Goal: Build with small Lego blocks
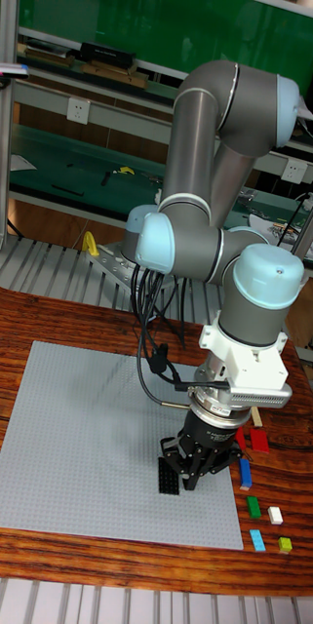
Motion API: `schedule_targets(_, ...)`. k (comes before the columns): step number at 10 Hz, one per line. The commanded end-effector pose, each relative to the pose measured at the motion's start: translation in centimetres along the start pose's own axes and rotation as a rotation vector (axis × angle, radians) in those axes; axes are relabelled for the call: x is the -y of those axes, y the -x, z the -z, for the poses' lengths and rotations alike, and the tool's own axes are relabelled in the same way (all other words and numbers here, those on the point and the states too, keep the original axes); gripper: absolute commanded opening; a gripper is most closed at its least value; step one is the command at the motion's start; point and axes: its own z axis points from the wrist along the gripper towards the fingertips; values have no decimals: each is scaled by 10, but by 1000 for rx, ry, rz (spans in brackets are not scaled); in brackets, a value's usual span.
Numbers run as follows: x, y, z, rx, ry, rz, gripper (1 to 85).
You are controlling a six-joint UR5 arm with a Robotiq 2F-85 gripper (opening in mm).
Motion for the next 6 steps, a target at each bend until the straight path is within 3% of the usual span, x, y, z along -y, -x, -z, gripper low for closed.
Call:
schedule_targets(1,2,-1,3,5,3,2,13)
schedule_targets(6,10,-24,4,17,18,28,13)
